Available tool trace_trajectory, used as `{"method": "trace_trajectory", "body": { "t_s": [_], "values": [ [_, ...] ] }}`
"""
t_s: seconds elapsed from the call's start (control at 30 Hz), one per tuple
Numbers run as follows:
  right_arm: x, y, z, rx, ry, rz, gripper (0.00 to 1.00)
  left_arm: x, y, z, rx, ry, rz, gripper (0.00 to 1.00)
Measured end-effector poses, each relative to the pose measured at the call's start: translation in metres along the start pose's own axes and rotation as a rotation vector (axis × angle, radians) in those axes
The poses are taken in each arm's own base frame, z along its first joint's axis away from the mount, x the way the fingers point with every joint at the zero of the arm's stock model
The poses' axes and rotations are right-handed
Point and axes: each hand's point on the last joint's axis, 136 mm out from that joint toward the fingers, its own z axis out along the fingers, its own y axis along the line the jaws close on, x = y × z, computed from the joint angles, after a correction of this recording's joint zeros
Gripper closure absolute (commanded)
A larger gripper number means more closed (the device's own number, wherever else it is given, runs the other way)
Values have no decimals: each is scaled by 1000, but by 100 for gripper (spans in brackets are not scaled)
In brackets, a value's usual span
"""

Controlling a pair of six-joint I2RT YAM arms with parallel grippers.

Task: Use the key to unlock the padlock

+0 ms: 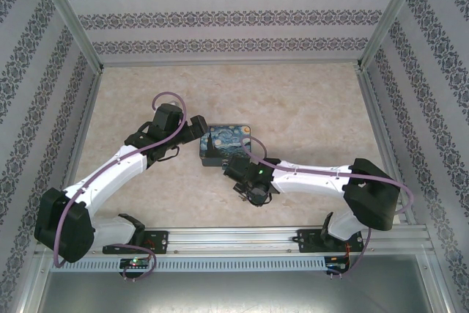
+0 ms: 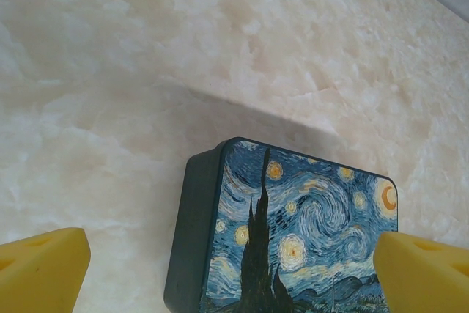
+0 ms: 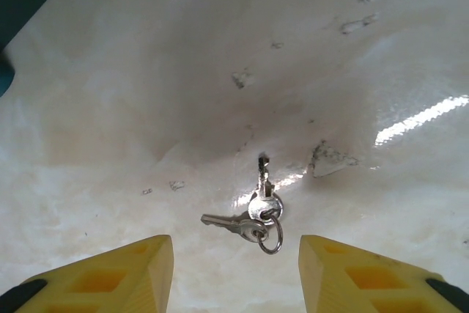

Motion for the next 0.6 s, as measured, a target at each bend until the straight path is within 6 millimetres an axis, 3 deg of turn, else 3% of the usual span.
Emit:
{"method": "trace_trajectory", "body": {
  "t_s": [0.6],
  "values": [
    [8, -7, 26, 79, 5, 92, 54, 0, 0, 3, 20, 20, -1, 1]
  ]
}}
